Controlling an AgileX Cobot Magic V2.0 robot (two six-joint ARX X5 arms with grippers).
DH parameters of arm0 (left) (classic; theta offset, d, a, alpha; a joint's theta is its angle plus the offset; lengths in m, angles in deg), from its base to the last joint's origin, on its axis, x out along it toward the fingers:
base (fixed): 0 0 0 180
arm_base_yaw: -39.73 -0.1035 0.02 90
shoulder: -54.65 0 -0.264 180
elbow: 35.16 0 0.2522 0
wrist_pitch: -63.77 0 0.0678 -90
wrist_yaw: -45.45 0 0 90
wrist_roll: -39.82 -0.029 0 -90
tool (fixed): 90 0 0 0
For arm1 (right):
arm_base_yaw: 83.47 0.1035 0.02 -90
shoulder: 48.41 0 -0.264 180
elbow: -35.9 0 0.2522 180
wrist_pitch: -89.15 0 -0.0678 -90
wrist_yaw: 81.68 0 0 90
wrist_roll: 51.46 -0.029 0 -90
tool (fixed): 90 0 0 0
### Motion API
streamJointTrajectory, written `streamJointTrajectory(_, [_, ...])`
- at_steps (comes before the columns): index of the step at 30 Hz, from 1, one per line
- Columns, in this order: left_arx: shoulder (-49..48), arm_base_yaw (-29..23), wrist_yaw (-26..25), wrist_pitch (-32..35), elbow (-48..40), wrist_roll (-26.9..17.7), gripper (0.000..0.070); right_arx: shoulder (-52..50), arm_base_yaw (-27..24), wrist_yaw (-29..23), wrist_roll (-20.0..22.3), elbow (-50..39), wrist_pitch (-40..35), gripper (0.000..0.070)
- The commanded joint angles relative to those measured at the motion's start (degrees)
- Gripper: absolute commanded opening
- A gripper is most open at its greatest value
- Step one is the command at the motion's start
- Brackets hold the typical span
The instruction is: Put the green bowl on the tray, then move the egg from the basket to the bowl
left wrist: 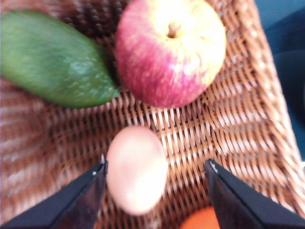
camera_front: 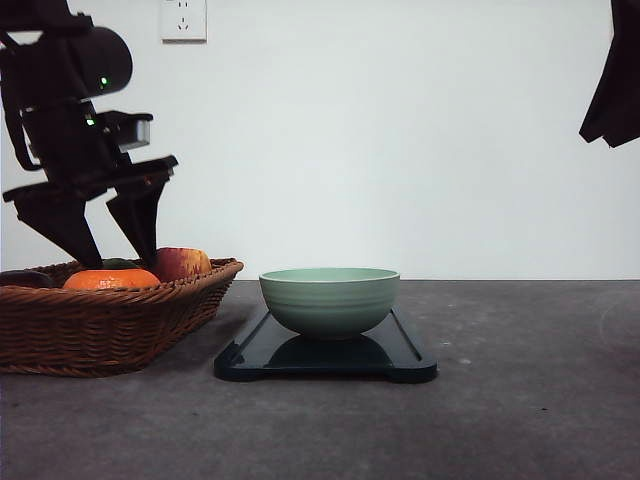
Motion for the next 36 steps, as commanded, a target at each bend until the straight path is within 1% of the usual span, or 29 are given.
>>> streamJointTrajectory(1, [1.9, 0.2, 0.9, 0.6, 1.4, -0.8, 0.0417, 0.3, 0.2, -0.1, -0.8, 0.0, -0.5, 0.0146])
streamJointTrajectory(5, [3.4, 0.2, 2.4, 1.1, 1.4, -0.8, 0.0417, 0.3, 0.3, -0.2, -0.8, 0.0, -0.5, 0.0146])
streamJointTrajectory(15, [5.8, 0.2, 2.4, 1.4, 1.4, -0.8, 0.0415, 0.3, 0.2, -0.5, -0.8, 0.0, -0.5, 0.0146])
streamJointTrajectory(17, [5.8, 0.2, 2.4, 1.3, 1.4, -0.8, 0.0396, 0.3, 0.3, -0.5, -0.8, 0.0, -0.5, 0.0146])
streamJointTrajectory(20, [5.8, 0.2, 2.4, 0.9, 1.4, -0.8, 0.0261, 0.3, 0.3, -1.2, -0.8, 0.0, -0.5, 0.0146])
streamJointTrajectory(30, [5.8, 0.1, 2.4, -0.6, 1.4, -0.7, 0.025, 0.3, 0.2, -1.7, -0.8, 0.0, -0.5, 0.0146])
streamJointTrajectory(33, [5.8, 0.1, 2.4, -0.6, 1.4, -0.6, 0.0216, 0.3, 0.3, -1.7, -0.8, 0.0, -0.5, 0.0146])
streamJointTrajectory(36, [5.8, 0.1, 2.4, -0.6, 1.4, 0.5, 0.0211, 0.3, 0.3, -1.7, -0.8, 0.0, -0.5, 0.0146])
